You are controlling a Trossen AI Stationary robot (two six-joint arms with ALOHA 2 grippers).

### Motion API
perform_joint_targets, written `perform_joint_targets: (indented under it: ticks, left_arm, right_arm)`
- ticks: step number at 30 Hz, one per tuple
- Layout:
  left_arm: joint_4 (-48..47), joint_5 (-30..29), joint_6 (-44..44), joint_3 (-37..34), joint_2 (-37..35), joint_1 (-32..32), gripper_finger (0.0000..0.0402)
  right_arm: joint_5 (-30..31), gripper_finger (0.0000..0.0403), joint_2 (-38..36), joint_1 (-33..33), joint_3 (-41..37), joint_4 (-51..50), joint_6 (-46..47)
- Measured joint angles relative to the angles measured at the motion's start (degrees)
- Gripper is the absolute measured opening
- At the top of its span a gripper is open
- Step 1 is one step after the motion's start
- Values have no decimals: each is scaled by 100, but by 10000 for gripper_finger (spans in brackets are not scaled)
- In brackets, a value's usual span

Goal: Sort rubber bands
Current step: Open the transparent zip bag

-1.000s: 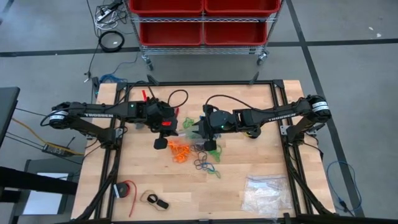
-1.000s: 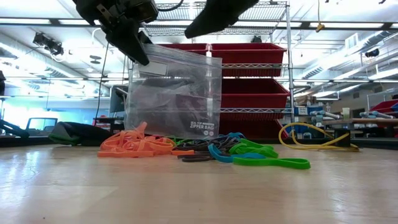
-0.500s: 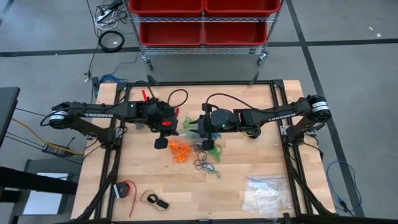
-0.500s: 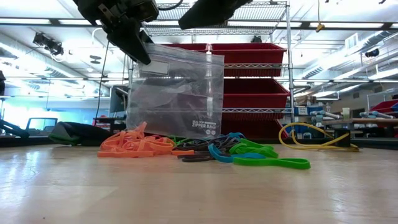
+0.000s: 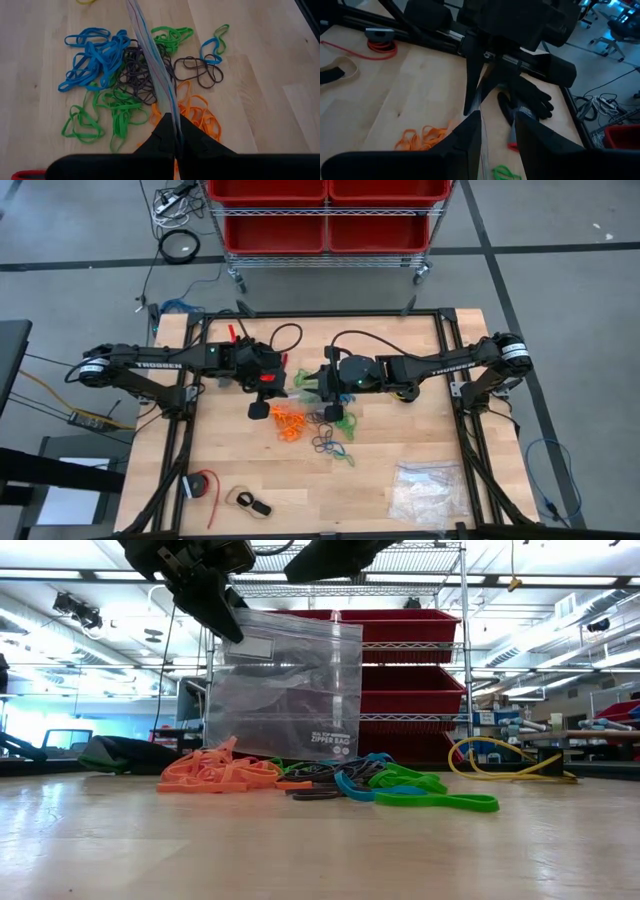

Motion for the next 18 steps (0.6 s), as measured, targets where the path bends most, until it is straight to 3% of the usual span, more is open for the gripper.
perform_joint_targets:
  ticks: [18]
  left_arm:
    - [9,9,-74,0,0,0,4]
  right_arm:
    - [0,107,2,0,0,85,0]
